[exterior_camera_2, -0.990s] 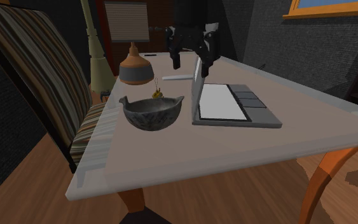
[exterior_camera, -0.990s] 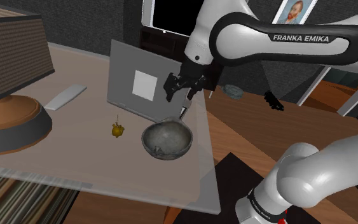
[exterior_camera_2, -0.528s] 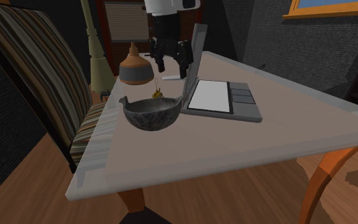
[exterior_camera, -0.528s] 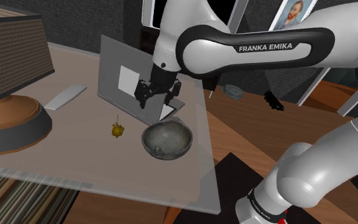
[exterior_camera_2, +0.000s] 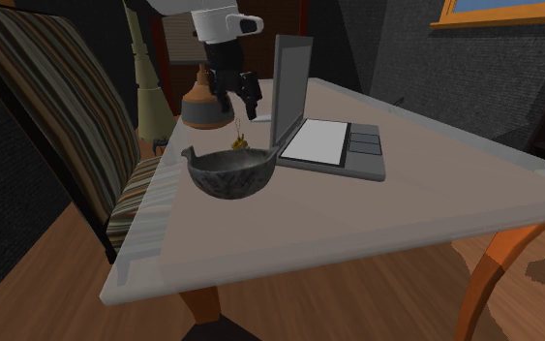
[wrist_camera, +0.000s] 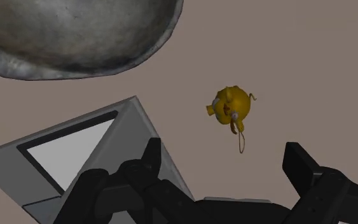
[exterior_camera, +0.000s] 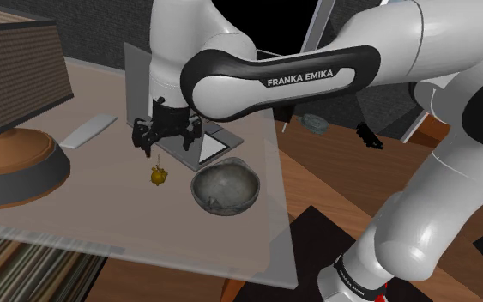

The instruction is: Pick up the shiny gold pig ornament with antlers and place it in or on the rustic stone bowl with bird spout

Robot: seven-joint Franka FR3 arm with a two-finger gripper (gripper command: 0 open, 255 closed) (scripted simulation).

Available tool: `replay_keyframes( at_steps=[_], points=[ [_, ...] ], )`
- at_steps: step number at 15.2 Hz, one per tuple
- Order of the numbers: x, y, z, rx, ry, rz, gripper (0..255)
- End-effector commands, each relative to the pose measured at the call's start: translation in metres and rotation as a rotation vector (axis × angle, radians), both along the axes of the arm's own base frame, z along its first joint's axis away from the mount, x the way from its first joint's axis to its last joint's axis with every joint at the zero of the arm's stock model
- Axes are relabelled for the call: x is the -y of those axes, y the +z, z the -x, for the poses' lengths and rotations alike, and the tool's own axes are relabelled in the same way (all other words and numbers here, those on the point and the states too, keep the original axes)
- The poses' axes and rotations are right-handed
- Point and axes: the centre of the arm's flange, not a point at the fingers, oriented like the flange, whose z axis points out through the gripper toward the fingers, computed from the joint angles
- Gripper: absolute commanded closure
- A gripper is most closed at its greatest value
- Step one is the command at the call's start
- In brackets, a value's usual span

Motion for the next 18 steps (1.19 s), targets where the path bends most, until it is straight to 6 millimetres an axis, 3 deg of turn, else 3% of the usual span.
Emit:
replay_keyframes(
  at_steps=[1, 9, 16, 17, 18],
  points=[
    [-0.019, -0.01, -0.011, 0.005, -0.003, 0.008, 0],
    [-0.017, -0.049, -0.019, 0.005, -0.003, 0.008, 0],
    [-0.017, -0.049, -0.019, 0.005, -0.003, 0.008, 0],
    [-0.017, -0.049, -0.019, 0.005, -0.003, 0.008, 255],
    [-0.017, -0.049, -0.019, 0.005, -0.003, 0.008, 255]
  ],
)
